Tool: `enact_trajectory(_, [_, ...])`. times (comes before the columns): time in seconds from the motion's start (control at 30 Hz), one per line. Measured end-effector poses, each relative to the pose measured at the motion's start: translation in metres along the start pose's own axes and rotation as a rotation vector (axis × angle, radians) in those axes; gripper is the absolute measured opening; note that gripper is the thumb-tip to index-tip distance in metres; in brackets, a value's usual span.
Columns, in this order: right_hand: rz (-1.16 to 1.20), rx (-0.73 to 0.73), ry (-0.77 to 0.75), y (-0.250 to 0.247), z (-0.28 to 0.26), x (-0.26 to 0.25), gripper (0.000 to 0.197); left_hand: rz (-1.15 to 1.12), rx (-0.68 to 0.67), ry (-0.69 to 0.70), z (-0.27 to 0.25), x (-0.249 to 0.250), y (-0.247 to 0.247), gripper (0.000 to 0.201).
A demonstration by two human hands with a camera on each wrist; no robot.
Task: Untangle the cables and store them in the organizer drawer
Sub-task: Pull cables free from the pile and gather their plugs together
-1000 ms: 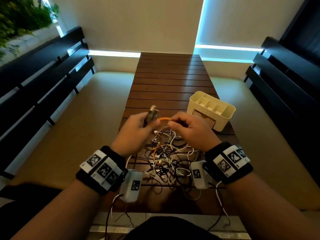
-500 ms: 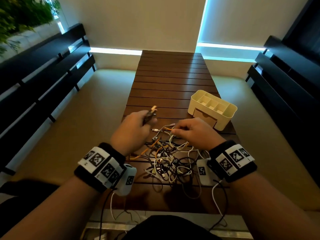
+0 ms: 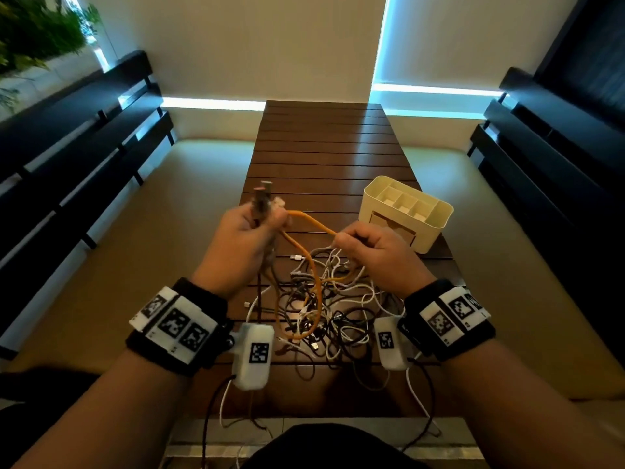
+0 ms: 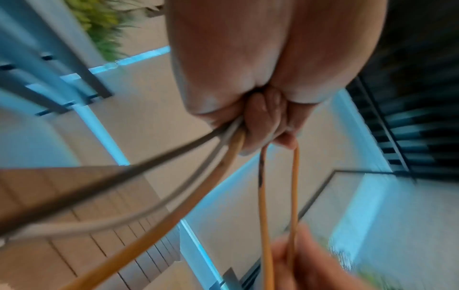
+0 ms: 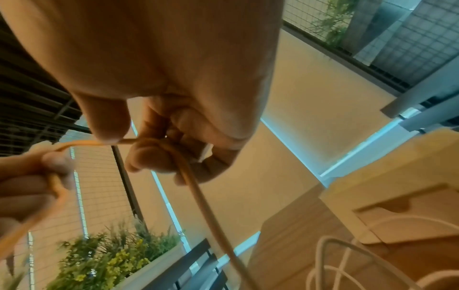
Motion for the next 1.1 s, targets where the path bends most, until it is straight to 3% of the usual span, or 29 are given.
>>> enact_trajectory(0.07, [0.028,0.039,0.061,-0.004,0.000,0.013,0.018,0.005,-0.002,-0.066,0.002,-0.007,-0.009,0.026])
enact_trajectory(0.17, [0.070,0.122,0.069,-0.012,0.003,0.015,0.016,0.477,-0.145,-0.204,0.000,-0.024,-0.006,0.024])
enact_trajectory(0.23, [0.003,0.099,0.051,-0.011,0.006,0.010,0.013,0.723,-0.240,-0.222,-0.004,-0.032,0.001,0.028])
enact_trajectory(0.33, [-0.134,-0.063,0.042,0.004,0.009,0.005,0.011,0.707,-0.130,-0.106,-0.003,-0.021,0.005,0.031])
enact_trajectory(0.4, [-0.171,-0.108,0.005,0.013,0.012,0.002,0.010,0.651,-0.165,-0.028,-0.003,-0.010,0.017,0.024])
enact_trajectory(0.5, [-0.151,-0.061,-0.076,0.014,0.016,-0.010,0.010,0.623,-0.272,0.039,-0.005,-0.003,0.034,0.025])
enact_trajectory(0.6, [-0.107,-0.013,-0.110,0.009,0.017,-0.015,0.013,0.594,-0.214,0.080,-0.002,0.004,0.029,0.028])
enact_trajectory(0.77, [0.137,0.022,0.057,0.015,0.007,0.022,0.036,0.389,-0.076,0.115,0.006,0.021,0.010,0.025])
enact_trajectory(0.9, [0.226,0.067,0.132,0.017,0.000,0.041,0.034,0.145,-0.032,0.021,0.008,0.019,-0.008,0.025])
enact_trajectory(0.97, [0.215,0.133,0.083,0.008,0.002,0.030,0.027,0.280,-0.085,-0.045,0.005,0.009,-0.012,0.025])
enact_trajectory(1.07, [0.171,0.198,-0.041,-0.008,0.011,0.007,0.021,0.773,-0.252,-0.142,-0.002,-0.016,-0.008,0.027])
enact_trajectory(1.1, [0.135,0.182,-0.071,-0.009,0.014,0.001,0.019,0.842,-0.256,-0.163,-0.002,-0.021,-0.008,0.029])
Point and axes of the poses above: each hand's wrist, its own z-axis towards the middle knuckle, its own y-axis out of the palm, x = y × z, the point moved 6 cm from there along z, towards the middle knuckle, and after that the axes turned 13 degrees about z, right-handed, at the moved point
